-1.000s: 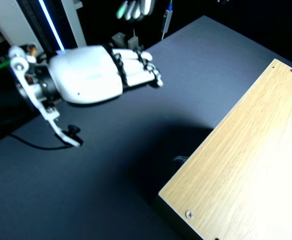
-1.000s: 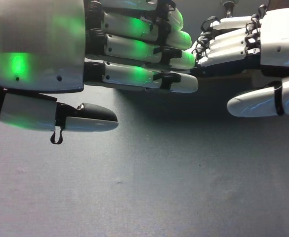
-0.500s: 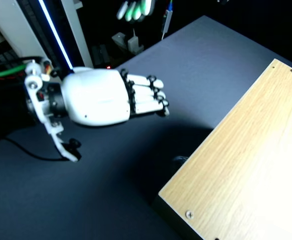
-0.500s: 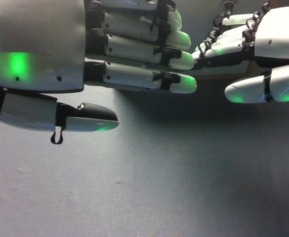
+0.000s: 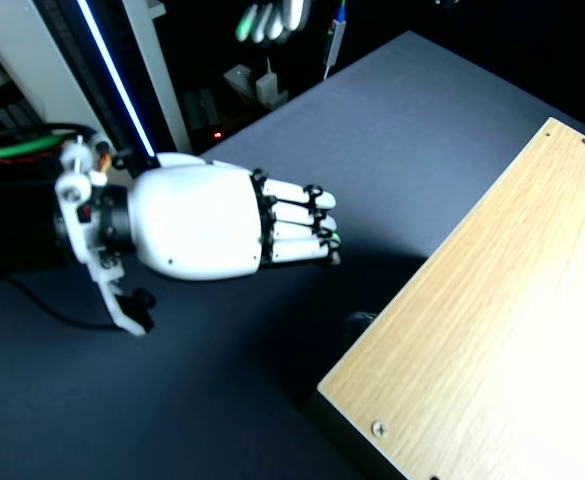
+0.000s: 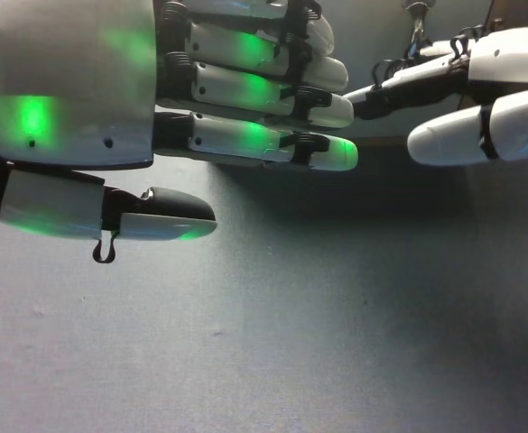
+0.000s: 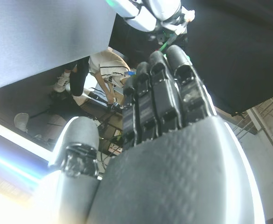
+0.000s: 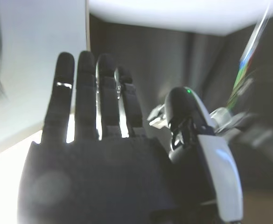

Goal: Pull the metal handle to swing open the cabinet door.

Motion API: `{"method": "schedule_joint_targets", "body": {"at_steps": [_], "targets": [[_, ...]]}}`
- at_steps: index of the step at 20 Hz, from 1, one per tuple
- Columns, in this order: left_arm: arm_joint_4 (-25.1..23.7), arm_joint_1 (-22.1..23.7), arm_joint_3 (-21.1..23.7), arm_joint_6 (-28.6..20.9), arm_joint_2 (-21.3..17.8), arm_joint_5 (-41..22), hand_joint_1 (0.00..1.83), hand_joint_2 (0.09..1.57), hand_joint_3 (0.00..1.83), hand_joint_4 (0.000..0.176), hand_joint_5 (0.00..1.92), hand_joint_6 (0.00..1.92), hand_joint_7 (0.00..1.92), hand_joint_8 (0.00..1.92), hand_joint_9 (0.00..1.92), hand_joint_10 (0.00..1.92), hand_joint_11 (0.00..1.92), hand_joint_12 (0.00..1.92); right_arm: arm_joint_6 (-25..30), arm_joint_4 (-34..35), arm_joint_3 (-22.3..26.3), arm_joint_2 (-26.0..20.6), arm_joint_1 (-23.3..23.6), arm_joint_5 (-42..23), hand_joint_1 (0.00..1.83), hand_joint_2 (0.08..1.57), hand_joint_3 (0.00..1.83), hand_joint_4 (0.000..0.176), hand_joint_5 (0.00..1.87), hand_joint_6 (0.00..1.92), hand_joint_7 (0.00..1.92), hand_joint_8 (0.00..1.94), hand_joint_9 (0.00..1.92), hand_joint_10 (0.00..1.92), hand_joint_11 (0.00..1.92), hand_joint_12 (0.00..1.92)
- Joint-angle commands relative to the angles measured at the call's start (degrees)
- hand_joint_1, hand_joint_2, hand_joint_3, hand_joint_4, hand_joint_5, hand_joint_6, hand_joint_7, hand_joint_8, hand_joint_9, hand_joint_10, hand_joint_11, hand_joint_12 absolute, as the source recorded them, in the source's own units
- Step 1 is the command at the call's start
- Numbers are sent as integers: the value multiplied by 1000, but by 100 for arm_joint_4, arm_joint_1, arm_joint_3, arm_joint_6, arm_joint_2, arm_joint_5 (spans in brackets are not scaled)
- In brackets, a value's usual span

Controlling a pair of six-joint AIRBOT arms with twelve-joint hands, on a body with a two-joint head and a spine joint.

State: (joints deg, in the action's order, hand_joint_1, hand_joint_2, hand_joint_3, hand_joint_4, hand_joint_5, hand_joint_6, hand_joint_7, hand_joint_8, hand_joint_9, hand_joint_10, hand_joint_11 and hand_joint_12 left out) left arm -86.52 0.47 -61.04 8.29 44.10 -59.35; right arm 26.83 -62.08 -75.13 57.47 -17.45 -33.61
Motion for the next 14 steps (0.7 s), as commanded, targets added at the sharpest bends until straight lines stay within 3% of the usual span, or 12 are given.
{"method": "schedule_joint_targets", "body": {"at_steps": [1,8,14], "targets": [[528,71,-2,27,-35,-136,0,1571,99,0,263,1,325,0,310,0,0,719,272,347,-59,-43,55,-227,0,1571,53,0,236,0,323,1,312,0,0,790],[528,71,-2,27,-35,-136,0,1571,95,0,266,2,332,3,317,2,0,683,2270,490,-211,-54,37,47,0,1571,64,0,231,2,316,2,309,2,0,792],[528,71,-2,27,-35,-136,0,1571,99,0,263,1,323,0,311,0,0,675,2382,620,-368,-75,37,669,0,1571,62,0,231,1,314,0,309,1,0,781]]}}
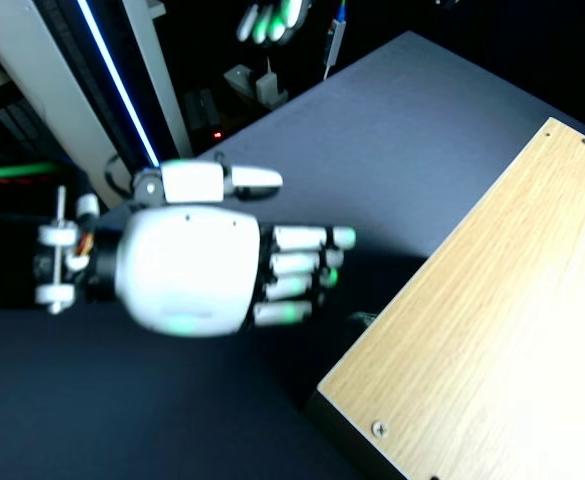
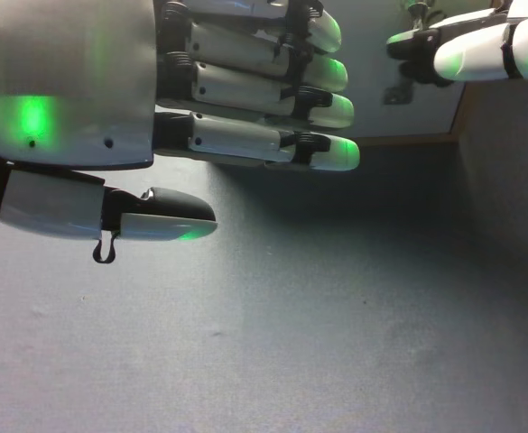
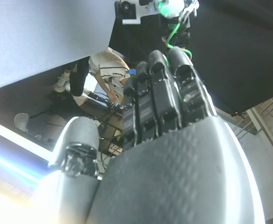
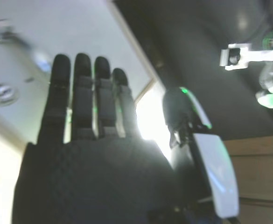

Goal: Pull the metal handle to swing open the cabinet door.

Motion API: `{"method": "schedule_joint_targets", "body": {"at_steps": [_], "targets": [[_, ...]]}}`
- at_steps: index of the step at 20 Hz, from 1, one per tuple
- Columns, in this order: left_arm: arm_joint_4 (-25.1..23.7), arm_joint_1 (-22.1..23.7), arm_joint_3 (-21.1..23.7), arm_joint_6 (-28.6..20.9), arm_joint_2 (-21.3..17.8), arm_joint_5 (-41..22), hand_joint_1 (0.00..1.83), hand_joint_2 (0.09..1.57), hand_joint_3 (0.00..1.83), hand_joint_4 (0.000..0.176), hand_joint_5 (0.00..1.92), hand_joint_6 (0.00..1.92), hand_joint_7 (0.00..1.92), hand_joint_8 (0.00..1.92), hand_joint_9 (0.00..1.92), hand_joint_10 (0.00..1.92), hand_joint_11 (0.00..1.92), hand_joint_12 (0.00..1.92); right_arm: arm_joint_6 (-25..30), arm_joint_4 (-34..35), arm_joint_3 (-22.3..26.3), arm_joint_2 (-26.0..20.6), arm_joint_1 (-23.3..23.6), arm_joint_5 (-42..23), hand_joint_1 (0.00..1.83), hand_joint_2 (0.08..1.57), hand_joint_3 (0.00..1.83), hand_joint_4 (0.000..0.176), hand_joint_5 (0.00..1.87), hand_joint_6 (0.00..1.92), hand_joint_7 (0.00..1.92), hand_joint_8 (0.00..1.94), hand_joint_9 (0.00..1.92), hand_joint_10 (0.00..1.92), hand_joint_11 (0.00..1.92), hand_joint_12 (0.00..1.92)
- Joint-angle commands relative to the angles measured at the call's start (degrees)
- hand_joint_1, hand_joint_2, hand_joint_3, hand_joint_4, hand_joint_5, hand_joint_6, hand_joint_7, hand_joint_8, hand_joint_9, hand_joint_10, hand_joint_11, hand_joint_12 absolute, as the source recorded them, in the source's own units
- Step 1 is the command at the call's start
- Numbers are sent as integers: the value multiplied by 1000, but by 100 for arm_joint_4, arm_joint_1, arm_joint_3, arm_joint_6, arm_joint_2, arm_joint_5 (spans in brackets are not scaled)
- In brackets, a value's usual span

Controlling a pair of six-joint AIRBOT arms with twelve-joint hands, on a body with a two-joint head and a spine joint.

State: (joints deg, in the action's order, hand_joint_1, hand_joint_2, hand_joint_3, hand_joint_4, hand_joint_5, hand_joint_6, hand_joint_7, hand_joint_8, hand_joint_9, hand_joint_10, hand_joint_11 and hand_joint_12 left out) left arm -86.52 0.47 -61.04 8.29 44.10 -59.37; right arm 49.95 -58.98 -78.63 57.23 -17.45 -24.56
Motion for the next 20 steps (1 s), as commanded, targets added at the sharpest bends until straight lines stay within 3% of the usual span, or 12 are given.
{"method": "schedule_joint_targets", "body": {"at_steps": [1,12,14,17,20], "targets": [[528,71,-2,27,-35,-134,0,1571,100,0,262,1,323,0,310,0,0,676,70,351,-52,-53,37,-169,0,1571,62,0,230,0,314,0,309,1,0,779],[528,71,-2,27,-35,-134,0,1571,104,0,266,3,333,2,325,2,0,734,89,337,-117,-180,-33,-3,0,1571,64,0,229,1,314,0,308,0,0,797],[528,72,-2,27,-35,-134,0,1571,110,0,267,2,335,2,324,1,0,725,570,226,-135,-183,-56,15,0,1571,67,0,231,2,315,1,311,1,0,812],[528,72,-2,27,-35,-134,0,1571,112,0,265,2,332,2,323,2,0,721,705,226,-157,-183,-62,36,0,1571,59,0,241,5,326,5,316,3,0,813],[528,72,-2,27,-35,-134,0,1571,119,0,261,1,332,1,322,1,0,718,1359,125,-151,-183,-90,122,0,1571,60,0,248,7,329,4,314,2,0,810]]}}
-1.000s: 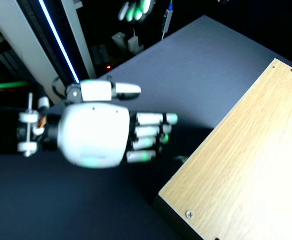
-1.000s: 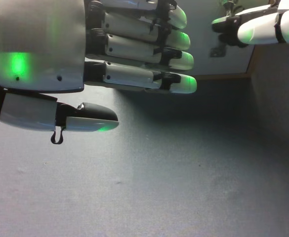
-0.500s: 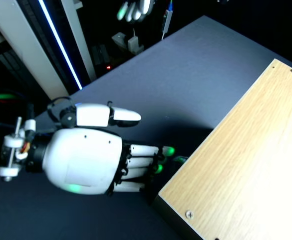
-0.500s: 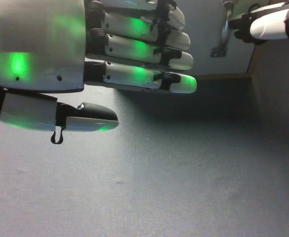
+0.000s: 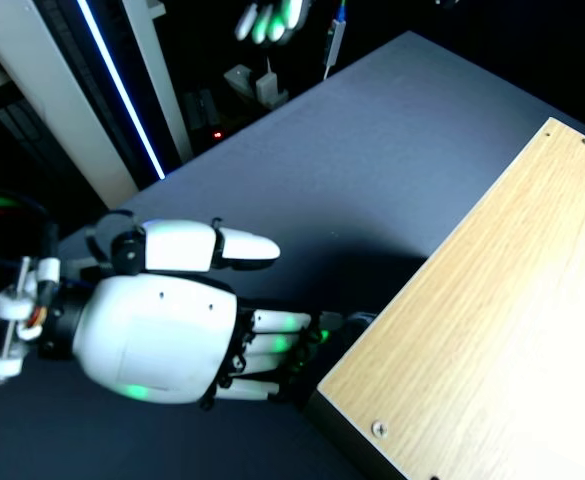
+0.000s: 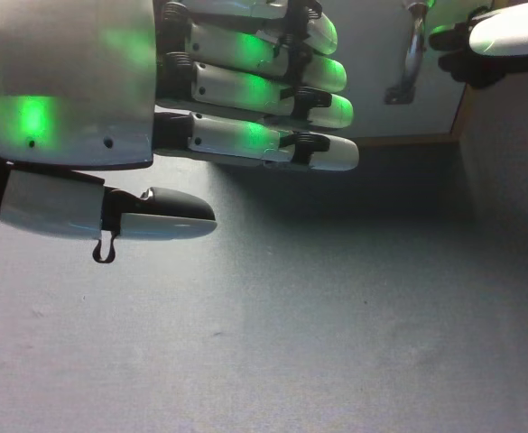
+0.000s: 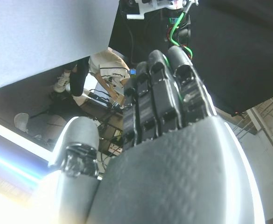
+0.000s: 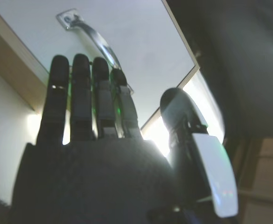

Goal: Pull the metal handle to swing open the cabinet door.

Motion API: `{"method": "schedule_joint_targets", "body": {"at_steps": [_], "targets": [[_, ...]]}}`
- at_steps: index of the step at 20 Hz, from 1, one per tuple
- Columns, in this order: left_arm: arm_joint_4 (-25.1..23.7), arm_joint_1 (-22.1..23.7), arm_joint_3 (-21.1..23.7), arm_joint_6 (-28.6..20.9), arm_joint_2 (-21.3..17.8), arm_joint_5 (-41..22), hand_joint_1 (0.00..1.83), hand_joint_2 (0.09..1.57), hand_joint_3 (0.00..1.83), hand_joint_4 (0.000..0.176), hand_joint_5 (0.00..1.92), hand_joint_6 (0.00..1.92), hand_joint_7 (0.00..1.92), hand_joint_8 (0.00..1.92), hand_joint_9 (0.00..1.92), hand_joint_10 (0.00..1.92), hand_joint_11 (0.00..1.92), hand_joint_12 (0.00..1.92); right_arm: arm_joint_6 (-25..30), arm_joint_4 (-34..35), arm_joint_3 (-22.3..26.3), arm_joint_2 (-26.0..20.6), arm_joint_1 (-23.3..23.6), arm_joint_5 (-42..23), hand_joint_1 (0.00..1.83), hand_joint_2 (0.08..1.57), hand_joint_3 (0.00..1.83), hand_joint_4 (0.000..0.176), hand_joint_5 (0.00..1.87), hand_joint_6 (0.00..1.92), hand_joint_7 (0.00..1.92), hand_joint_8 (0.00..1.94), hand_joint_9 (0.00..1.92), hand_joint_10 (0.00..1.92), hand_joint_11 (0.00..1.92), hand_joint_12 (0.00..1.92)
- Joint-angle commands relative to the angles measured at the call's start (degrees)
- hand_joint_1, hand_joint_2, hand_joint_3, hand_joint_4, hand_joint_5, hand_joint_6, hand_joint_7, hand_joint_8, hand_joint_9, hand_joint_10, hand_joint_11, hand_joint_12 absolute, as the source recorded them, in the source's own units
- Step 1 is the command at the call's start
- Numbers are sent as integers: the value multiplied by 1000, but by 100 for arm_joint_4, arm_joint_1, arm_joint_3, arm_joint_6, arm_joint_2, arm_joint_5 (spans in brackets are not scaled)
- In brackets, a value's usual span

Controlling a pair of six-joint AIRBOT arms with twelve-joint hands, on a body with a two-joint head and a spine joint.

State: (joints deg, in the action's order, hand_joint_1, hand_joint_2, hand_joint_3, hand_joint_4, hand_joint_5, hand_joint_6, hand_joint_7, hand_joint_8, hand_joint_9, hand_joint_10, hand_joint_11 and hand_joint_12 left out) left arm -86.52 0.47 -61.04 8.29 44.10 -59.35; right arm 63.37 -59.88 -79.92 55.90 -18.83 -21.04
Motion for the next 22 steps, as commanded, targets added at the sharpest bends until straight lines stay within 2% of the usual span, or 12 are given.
{"method": "schedule_joint_targets", "body": {"at_steps": [1,7,16,22], "targets": [[528,72,-2,27,-35,-136,0,1571,119,0,261,1,332,1,323,1,0,719,175,210,-24,-49,41,-200,0,1571,61,0,251,7,331,5,318,3,0,811],[528,72,-1,27,-35,-136,0,1571,120,0,268,2,335,2,317,2,0,716,744,79,-63,-28,31,117,0,1571,57,0,245,2,328,1,317,1,0,821],[528,72,-1,27,-35,-136,0,1571,112,0,272,2,329,2,313,2,0,714,773,-7,-3,47,31,210,0,1571,56,0,235,0,318,0,311,1,0,772],[528,72,-1,27,-35,-136,0,1571,116,0,275,1,338,1,326,3,0,746,854,26,35,115,36,547,0,1571,50,0,244,3,329,3,321,3,0,804]]}}
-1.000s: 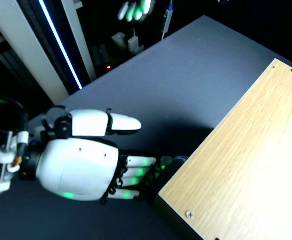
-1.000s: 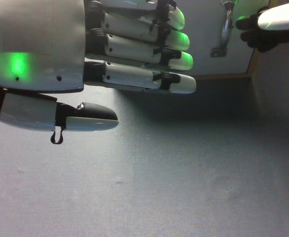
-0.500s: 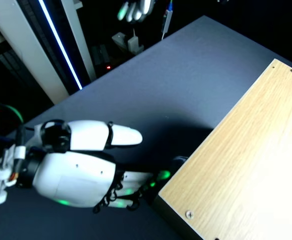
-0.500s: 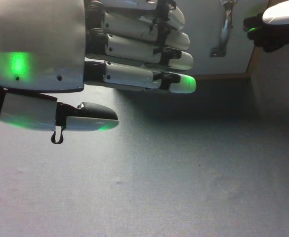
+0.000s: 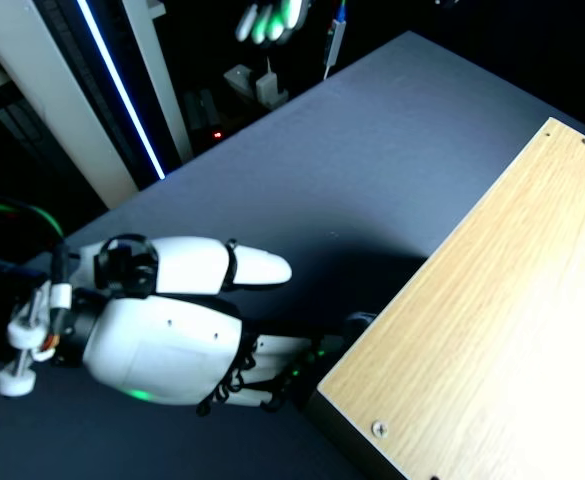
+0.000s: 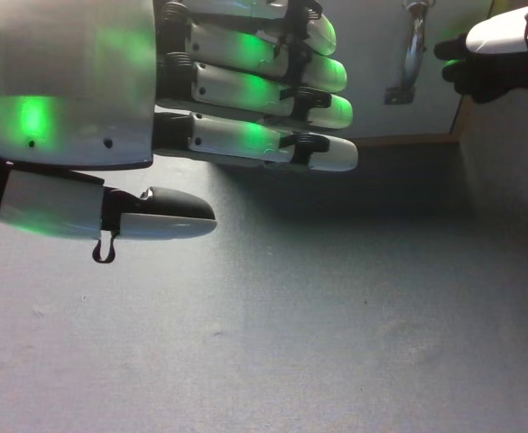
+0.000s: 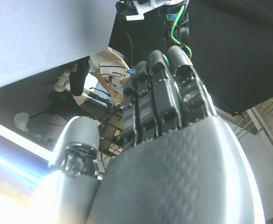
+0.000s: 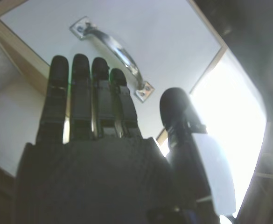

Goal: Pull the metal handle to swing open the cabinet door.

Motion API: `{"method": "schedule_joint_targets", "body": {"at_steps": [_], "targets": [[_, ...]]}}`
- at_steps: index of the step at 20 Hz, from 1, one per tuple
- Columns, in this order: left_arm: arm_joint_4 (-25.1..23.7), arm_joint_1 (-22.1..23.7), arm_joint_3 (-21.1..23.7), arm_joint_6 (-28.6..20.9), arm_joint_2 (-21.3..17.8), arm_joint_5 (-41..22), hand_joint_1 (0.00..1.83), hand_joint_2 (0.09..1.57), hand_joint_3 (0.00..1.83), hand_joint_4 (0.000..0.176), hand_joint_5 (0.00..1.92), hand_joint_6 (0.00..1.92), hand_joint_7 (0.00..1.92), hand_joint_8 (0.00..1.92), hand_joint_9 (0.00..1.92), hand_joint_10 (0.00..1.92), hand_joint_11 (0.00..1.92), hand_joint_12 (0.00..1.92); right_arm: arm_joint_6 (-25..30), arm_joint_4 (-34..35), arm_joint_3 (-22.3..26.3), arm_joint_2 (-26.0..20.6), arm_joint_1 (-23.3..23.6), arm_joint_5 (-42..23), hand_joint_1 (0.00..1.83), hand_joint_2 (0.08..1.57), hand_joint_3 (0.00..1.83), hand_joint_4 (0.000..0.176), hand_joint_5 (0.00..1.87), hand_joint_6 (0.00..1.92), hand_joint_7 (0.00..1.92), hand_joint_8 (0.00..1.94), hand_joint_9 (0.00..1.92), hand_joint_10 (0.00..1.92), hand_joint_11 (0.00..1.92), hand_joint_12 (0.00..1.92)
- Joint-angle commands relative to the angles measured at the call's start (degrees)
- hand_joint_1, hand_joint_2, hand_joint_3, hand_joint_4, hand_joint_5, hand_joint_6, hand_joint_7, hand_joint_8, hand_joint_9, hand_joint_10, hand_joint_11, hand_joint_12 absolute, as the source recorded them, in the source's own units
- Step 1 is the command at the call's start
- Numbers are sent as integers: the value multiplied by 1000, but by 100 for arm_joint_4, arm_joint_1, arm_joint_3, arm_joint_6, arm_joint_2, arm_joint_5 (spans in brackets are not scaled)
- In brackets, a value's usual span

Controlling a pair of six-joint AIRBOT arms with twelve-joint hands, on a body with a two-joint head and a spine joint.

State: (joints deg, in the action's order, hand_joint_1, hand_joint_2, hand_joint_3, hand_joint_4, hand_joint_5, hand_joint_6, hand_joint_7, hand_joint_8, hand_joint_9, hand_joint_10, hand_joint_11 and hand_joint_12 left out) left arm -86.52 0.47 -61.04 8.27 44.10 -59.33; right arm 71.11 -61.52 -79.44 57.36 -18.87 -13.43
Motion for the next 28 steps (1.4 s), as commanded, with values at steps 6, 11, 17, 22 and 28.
{"method": "schedule_joint_targets", "body": {"at_steps": [6,11,17,22,28], "targets": [[528,72,-1,29,-35,-138,0,1571,119,0,272,1,331,0,323,1,0,743,81,190,66,78,43,-105,0,1571,50,0,244,1,329,1,319,1,0,800],[528,72,-1,29,-35,-138,0,1571,120,0,264,0,327,0,317,0,0,726,81,291,79,193,167,191,0,1571,52,0,245,1,326,0,315,0,0,805],[528,72,-1,29,-35,-138,0,1571,119,0,272,3,334,3,321,1,0,719,81,353,28,358,240,401,0,1571,49,0,246,1,329,2,317,2,0,799],[528,72,-1,29,-35,-138,0,1571,116,0,268,0,331,0,321,1,0,723,81,353,31,399,240,413,0,1571,48,0,255,4,341,5,325,4,0,802],[528,72,-1,29,-35,-138,0,1571,115,0,272,2,332,2,323,1,0,732,81,246,162,321,231,274,0,1571,51,0,248,0,333,0,315,0,0,798]]}}
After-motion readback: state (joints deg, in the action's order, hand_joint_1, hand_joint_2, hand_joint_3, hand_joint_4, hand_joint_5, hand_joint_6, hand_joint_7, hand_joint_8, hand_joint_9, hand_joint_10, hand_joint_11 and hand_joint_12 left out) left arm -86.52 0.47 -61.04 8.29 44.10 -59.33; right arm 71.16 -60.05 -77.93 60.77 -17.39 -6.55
